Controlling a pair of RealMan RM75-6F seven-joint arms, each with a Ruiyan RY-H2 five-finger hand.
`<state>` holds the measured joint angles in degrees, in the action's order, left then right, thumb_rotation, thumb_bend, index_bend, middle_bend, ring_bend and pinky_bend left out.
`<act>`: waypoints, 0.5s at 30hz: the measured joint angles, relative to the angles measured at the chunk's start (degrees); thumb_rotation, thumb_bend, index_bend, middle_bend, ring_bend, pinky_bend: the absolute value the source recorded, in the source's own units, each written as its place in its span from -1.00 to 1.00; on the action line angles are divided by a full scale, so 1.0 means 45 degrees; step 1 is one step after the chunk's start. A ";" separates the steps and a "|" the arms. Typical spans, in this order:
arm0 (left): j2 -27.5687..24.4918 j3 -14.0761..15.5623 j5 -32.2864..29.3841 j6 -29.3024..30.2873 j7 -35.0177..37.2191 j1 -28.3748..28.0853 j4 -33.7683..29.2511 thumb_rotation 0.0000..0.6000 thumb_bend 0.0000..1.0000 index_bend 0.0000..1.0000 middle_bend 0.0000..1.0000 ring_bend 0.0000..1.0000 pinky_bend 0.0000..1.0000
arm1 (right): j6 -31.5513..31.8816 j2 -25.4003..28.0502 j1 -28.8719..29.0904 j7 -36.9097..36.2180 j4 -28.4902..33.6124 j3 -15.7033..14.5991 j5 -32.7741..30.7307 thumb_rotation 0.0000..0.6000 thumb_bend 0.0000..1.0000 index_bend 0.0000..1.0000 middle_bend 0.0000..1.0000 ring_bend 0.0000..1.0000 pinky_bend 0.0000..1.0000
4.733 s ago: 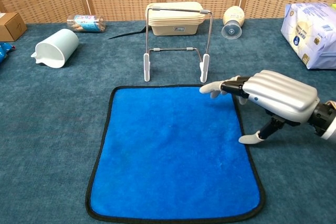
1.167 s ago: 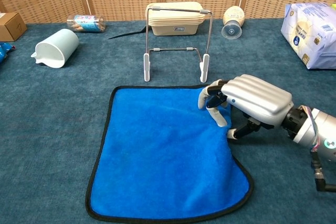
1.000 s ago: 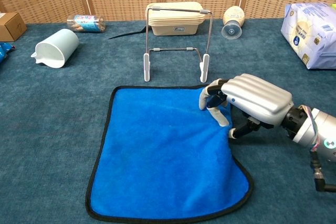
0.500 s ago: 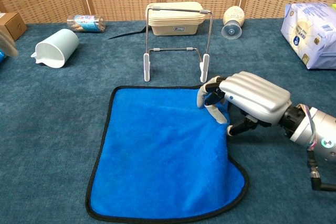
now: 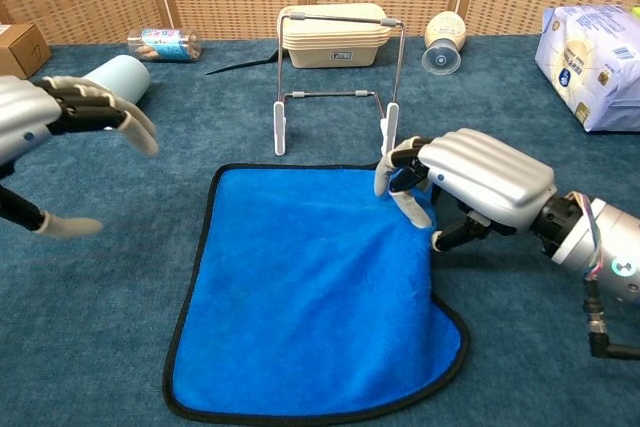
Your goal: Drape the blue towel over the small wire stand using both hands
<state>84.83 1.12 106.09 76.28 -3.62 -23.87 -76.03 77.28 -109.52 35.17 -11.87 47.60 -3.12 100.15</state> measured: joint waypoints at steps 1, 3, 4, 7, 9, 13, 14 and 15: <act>0.0088 0.0058 0.0060 -0.0022 0.0139 -0.0081 0.0140 1.00 -0.87 -0.42 -0.47 -0.54 -0.66 | -0.0004 0.0013 -0.0006 0.0013 0.0014 -0.0002 -0.0004 1.00 -0.15 0.44 -0.21 -0.40 -0.10; 0.0290 0.0179 0.0174 -0.0069 0.0399 -0.0247 0.0463 1.00 -0.87 -0.43 -0.48 -0.55 -0.66 | -0.0028 0.0043 -0.0017 0.0039 0.0051 -0.0011 -0.0012 1.00 -0.15 0.44 -0.21 -0.40 -0.10; 0.0379 0.0220 0.0210 -0.0074 0.0494 -0.0301 0.0600 1.00 -0.87 -0.44 -0.48 -0.56 -0.66 | -0.0035 0.0052 -0.0019 0.0050 0.0064 -0.0015 -0.0013 1.00 -0.15 0.44 -0.21 -0.40 -0.10; 0.0713 0.0348 0.0290 -0.0073 0.0791 -0.0439 0.1086 1.00 -0.87 -0.44 -0.49 -0.57 -0.66 | -0.0054 0.0064 -0.0034 0.0068 0.0099 -0.0019 -0.0025 1.00 -0.15 0.44 -0.21 -0.40 -0.10; 0.0958 0.0446 0.0326 -0.0076 0.0982 -0.0521 0.1436 1.00 -0.87 -0.44 -0.49 -0.58 -0.67 | -0.0078 0.0062 -0.0045 0.0070 0.0113 -0.0019 -0.0041 1.00 -0.15 0.43 -0.21 -0.40 -0.10; 0.1389 0.0621 0.0414 -0.0066 0.1199 -0.0675 0.2049 1.00 -0.86 -0.46 -0.50 -0.59 -0.68 | -0.0107 0.0048 -0.0065 0.0078 0.0120 -0.0030 -0.0052 1.00 -0.15 0.43 -0.21 -0.40 -0.10; 0.1513 0.0668 0.0461 -0.0036 0.1246 -0.0721 0.2226 1.00 -0.86 -0.46 -0.51 -0.59 -0.68 | -0.0112 0.0044 -0.0068 0.0076 0.0120 -0.0032 -0.0054 1.00 -0.15 0.43 -0.21 -0.40 -0.10; 0.1597 0.0698 0.0500 -0.0003 0.1270 -0.0752 0.2356 1.00 -0.86 -0.47 -0.51 -0.60 -0.68 | -0.0124 0.0047 -0.0071 0.0077 0.0122 -0.0039 -0.0054 1.00 -0.15 0.42 -0.21 -0.40 -0.10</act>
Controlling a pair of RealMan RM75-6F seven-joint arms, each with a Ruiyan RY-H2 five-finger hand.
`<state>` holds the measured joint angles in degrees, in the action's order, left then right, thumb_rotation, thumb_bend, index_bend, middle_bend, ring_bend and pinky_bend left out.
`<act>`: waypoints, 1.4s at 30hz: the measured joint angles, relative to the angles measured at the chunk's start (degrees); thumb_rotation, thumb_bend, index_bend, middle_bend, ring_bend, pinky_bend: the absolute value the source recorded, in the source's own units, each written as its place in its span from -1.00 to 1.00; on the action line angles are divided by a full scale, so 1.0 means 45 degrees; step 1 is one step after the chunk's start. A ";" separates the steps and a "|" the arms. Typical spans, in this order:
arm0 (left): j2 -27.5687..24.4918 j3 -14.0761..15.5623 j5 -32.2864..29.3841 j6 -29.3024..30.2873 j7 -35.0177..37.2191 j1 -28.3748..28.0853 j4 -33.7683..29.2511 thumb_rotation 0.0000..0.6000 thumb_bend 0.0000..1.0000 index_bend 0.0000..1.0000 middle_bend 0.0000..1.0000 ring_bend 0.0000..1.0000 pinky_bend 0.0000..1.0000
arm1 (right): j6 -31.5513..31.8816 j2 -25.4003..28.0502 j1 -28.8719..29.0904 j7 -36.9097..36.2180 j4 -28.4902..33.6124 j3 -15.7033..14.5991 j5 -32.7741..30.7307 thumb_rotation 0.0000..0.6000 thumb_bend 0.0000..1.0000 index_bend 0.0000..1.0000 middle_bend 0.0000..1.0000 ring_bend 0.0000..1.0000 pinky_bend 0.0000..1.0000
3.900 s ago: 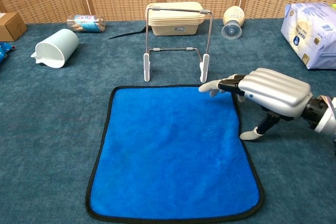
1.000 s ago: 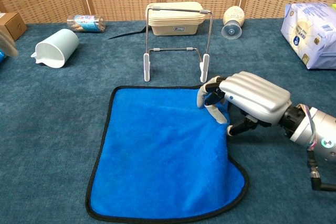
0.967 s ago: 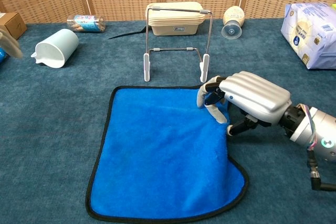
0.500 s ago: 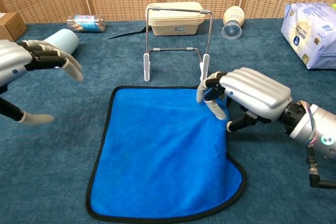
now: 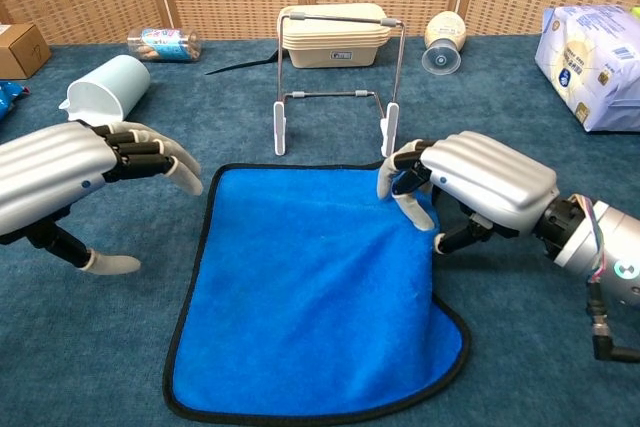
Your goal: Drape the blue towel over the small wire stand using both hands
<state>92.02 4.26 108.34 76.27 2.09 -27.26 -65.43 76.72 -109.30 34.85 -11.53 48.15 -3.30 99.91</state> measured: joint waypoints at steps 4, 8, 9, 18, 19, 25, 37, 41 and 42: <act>0.0435 0.0135 0.0178 0.0185 0.0124 -0.0144 0.0630 1.00 -0.86 -0.48 -0.52 -0.61 -0.69 | -0.0044 0.0000 -0.0020 -0.0013 0.0003 -0.0010 -0.0021 1.00 -0.15 0.42 -0.21 -0.40 -0.10; 0.0785 0.0292 0.0252 0.0360 0.0397 -0.0269 0.1165 1.00 -0.86 -0.49 -0.53 -0.62 -0.70 | -0.0053 -0.0004 -0.0044 -0.0016 0.0000 -0.0007 -0.0038 1.00 -0.15 0.42 -0.21 -0.40 -0.10; 0.0828 0.0323 0.0241 0.0372 0.0445 -0.0285 0.1248 1.00 -0.86 -0.50 -0.54 -0.62 -0.71 | -0.0062 -0.0008 -0.0052 -0.0021 -0.0005 -0.0005 -0.0049 1.00 -0.15 0.42 -0.21 -0.40 -0.10; 0.1199 0.0450 -0.0098 0.0272 0.0713 -0.0421 0.1760 1.00 -0.86 -0.51 -0.55 -0.64 -0.72 | -0.0113 -0.0097 -0.0088 -0.0129 -0.0160 -0.0007 -0.0088 1.00 -0.15 0.41 -0.21 -0.40 -0.10; 0.1240 0.0449 -0.0125 0.0251 0.0724 -0.0442 0.1808 1.00 -0.86 -0.51 -0.55 -0.64 -0.72 | -0.0116 -0.0103 -0.0091 -0.0138 -0.0174 -0.0010 -0.0087 1.00 -0.15 0.41 -0.21 -0.40 -0.10; 0.1595 0.0463 -0.0282 0.0026 0.0823 -0.0619 0.2160 1.00 -0.86 -0.51 -0.55 -0.65 -0.73 | -0.0111 -0.0100 -0.0122 -0.0194 -0.0263 -0.0016 -0.0102 1.00 -0.15 0.41 -0.21 -0.40 -0.10; 0.2158 0.0467 -0.0531 -0.0155 0.1004 -0.0988 0.2703 1.00 -0.86 -0.51 -0.55 -0.65 -0.73 | -0.0079 -0.0018 -0.0149 -0.0225 -0.0242 -0.0005 -0.0110 1.00 -0.15 0.41 -0.21 -0.40 -0.10; 0.2249 0.0507 -0.0623 -0.0276 0.1002 -0.1083 0.2792 1.00 -0.86 -0.51 -0.55 -0.65 -0.73 | -0.0078 -0.0035 -0.0156 -0.0252 -0.0264 0.0002 -0.0116 1.00 -0.15 0.41 -0.21 -0.40 -0.10; 0.2267 0.0515 -0.0640 -0.0293 0.1000 -0.1096 0.2809 1.00 -0.86 -0.51 -0.55 -0.65 -0.73 | -0.0086 -0.0044 -0.0147 -0.0270 -0.0276 0.0006 -0.0117 1.00 -0.15 0.41 -0.21 -0.40 -0.10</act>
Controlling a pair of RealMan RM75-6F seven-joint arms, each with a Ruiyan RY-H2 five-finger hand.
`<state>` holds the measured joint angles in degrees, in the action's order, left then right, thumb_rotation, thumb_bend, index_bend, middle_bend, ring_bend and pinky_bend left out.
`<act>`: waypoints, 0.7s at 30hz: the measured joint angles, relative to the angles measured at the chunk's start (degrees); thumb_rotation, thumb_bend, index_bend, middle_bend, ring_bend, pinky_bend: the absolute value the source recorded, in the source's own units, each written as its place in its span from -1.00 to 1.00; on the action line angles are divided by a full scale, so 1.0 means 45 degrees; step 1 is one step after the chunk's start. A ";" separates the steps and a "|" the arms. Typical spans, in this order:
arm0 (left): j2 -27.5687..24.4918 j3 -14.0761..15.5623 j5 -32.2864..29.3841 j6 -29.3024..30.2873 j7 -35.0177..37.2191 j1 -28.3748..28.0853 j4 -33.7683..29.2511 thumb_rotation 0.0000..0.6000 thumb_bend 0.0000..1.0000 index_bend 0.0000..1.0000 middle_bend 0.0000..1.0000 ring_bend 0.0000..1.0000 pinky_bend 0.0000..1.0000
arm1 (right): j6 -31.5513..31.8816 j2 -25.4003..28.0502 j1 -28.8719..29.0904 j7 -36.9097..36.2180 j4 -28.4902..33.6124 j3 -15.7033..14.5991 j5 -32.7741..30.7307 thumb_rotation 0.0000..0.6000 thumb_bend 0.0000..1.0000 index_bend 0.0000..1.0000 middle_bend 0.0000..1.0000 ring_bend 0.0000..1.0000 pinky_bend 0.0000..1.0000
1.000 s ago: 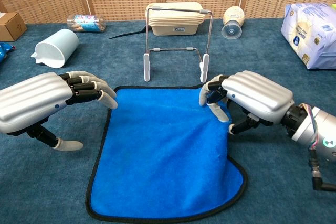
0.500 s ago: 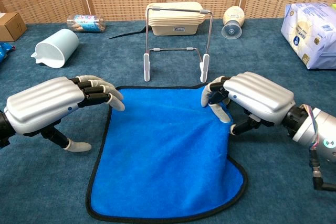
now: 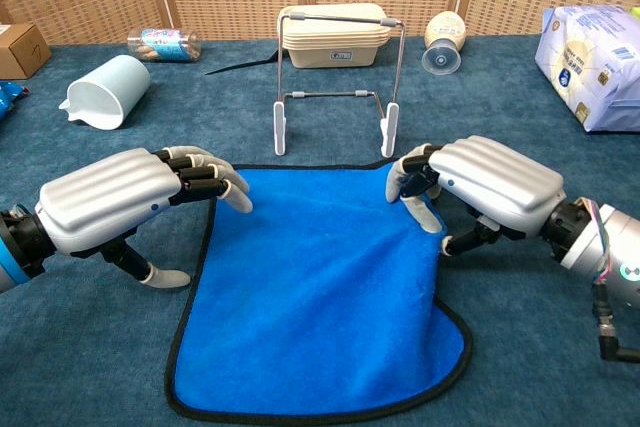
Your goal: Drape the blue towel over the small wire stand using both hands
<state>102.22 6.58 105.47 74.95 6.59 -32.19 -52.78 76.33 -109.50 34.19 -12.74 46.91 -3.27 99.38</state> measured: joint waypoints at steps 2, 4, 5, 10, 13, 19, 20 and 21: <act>0.0047 0.0013 -0.0030 -0.0019 -0.0006 -0.0035 0.0033 1.00 -0.86 -0.50 -0.55 -0.65 -0.73 | -0.0004 -0.0016 0.0013 -0.0008 -0.0023 0.0008 0.0003 1.00 -0.15 0.41 -0.21 -0.40 -0.10; 0.0093 0.0021 -0.0057 -0.0025 -0.0011 -0.0061 0.0056 1.00 -0.86 -0.49 -0.55 -0.65 -0.73 | -0.0007 -0.0029 0.0027 -0.0028 -0.0034 0.0009 0.0013 1.00 -0.15 0.41 -0.21 -0.40 -0.10; 0.0120 0.0030 -0.0068 -0.0029 -0.0014 -0.0082 0.0072 1.00 -0.86 -0.48 -0.55 -0.65 -0.73 | -0.0005 -0.0036 0.0031 -0.0034 -0.0040 0.0009 0.0019 1.00 -0.15 0.41 -0.21 -0.40 -0.10; 0.0215 0.0043 -0.0116 -0.0045 -0.0023 -0.0161 0.0131 1.00 -0.80 -0.46 -0.55 -0.65 -0.73 | 0.0010 -0.0061 0.0051 -0.0060 -0.0058 0.0000 0.0050 1.00 -0.15 0.41 -0.21 -0.40 -0.10; 0.0285 0.0051 -0.0144 -0.0081 -0.0001 -0.0225 0.0164 1.00 -0.79 -0.45 -0.55 -0.65 -0.73 | 0.0011 -0.0073 0.0071 -0.0047 -0.0041 0.0005 0.0062 1.00 -0.15 0.41 -0.21 -0.40 -0.10; 0.0433 0.0014 -0.0217 -0.0072 0.0077 -0.0335 0.0186 1.00 -0.70 -0.45 -0.53 -0.64 -0.73 | 0.0021 -0.0062 0.0087 -0.0016 0.0016 0.0023 0.0062 1.00 -0.15 0.41 -0.21 -0.39 -0.10; 0.0448 0.0010 -0.0224 -0.0063 0.0094 -0.0352 0.0181 1.00 -0.68 -0.45 -0.53 -0.64 -0.73 | 0.0022 -0.0054 0.0086 -0.0011 0.0031 0.0020 0.0064 1.00 -0.15 0.40 -0.21 -0.39 -0.10; 0.0457 0.0006 -0.0234 -0.0056 0.0116 -0.0358 0.0172 1.00 -0.67 -0.44 -0.53 -0.64 -0.73 | 0.0026 -0.0038 0.0086 0.0000 0.0052 0.0017 0.0068 1.00 -0.15 0.40 -0.21 -0.39 -0.10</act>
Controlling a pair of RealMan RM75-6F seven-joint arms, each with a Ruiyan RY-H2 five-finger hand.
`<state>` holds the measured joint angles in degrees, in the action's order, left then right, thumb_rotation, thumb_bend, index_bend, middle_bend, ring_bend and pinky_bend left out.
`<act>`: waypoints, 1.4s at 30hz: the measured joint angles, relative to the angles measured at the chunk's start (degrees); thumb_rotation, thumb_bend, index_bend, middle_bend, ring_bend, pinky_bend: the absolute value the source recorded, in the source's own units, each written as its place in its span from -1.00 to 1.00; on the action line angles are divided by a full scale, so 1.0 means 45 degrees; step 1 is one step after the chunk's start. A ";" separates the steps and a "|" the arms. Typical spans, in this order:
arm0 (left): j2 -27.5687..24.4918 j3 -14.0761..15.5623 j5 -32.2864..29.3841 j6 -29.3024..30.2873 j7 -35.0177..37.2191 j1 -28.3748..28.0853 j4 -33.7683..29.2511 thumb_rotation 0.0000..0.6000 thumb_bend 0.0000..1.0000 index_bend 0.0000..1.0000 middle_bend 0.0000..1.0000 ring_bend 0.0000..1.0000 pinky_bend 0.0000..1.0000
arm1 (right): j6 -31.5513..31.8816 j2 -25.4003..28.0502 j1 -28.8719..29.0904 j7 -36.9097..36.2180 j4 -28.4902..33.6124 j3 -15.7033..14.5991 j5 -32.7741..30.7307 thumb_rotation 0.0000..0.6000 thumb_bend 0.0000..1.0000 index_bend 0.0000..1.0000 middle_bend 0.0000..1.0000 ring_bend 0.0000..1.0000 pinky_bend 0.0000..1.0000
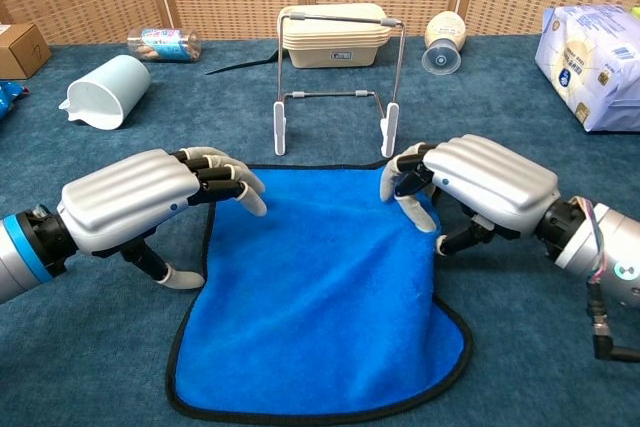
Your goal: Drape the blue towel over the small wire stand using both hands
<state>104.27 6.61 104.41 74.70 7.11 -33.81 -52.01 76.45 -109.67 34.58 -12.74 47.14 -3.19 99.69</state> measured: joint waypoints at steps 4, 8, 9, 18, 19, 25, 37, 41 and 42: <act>0.0034 -0.0024 -0.0084 0.0007 0.0061 -0.0033 -0.0046 1.00 -0.66 -0.44 -0.52 -0.64 -0.73 | 0.0001 0.0039 -0.0005 0.0036 0.0077 -0.0009 0.0005 1.00 -0.15 0.40 -0.21 -0.39 -0.10; 0.0050 -0.0029 -0.0145 -0.0006 0.0123 -0.0074 -0.0113 1.00 -0.59 -0.41 -0.52 -0.63 -0.73 | -0.0012 0.0065 -0.0001 0.0061 0.0150 0.0003 -0.0006 1.00 -0.15 0.40 -0.21 -0.39 -0.10; 0.0053 -0.0023 -0.0149 -0.0011 0.0128 -0.0091 -0.0119 1.00 -0.54 -0.40 -0.51 -0.63 -0.73 | -0.0015 0.0074 0.0005 0.0078 0.0166 0.0004 -0.0003 1.00 -0.14 0.40 -0.21 -0.39 -0.10; 0.0187 0.0071 -0.0155 -0.0087 0.0148 -0.0177 0.0035 1.00 -0.35 -0.37 -0.51 -0.63 -0.73 | -0.0044 0.0098 0.0017 0.0106 0.0251 0.0061 -0.0052 1.00 -0.14 0.40 -0.21 -0.39 -0.10; 0.0215 0.0076 -0.0156 -0.0091 0.0165 -0.0187 0.0054 1.00 -0.33 -0.37 -0.51 -0.63 -0.73 | -0.0047 0.0098 0.0015 0.0100 0.0251 0.0065 -0.0059 1.00 -0.14 0.40 -0.21 -0.39 -0.10; 0.0390 0.0095 -0.0172 -0.0113 0.0264 -0.0255 0.0197 1.00 -0.20 -0.35 -0.50 -0.62 -0.73 | -0.0064 0.0093 0.0000 0.0075 0.0218 0.0077 -0.0090 1.00 -0.14 0.39 -0.21 -0.39 -0.10; 0.0697 0.0096 -0.0261 -0.0238 0.0428 -0.0382 0.0419 1.00 0.01 -0.37 -0.49 -0.62 -0.73 | -0.0024 0.0095 -0.0055 -0.0007 0.0177 0.0134 -0.0171 1.00 -0.13 0.39 -0.21 -0.38 -0.10; 0.0814 0.0068 -0.0328 -0.0301 0.0483 -0.0425 0.0474 1.00 0.06 -0.37 -0.49 -0.62 -0.72 | -0.0002 0.0121 -0.0072 0.0001 0.0183 0.0156 -0.0192 1.00 -0.13 0.39 -0.21 -0.37 -0.10; 0.0832 0.0063 -0.0346 -0.0311 0.0495 -0.0428 0.0481 1.00 0.07 -0.37 -0.49 -0.62 -0.72 | 0.0005 0.0125 -0.0079 0.0003 0.0186 0.0160 -0.0198 1.00 -0.13 0.39 -0.21 -0.37 -0.10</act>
<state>108.02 6.89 102.86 73.30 9.34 -35.73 -49.84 76.47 -109.11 34.22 -12.73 47.98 -2.47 98.80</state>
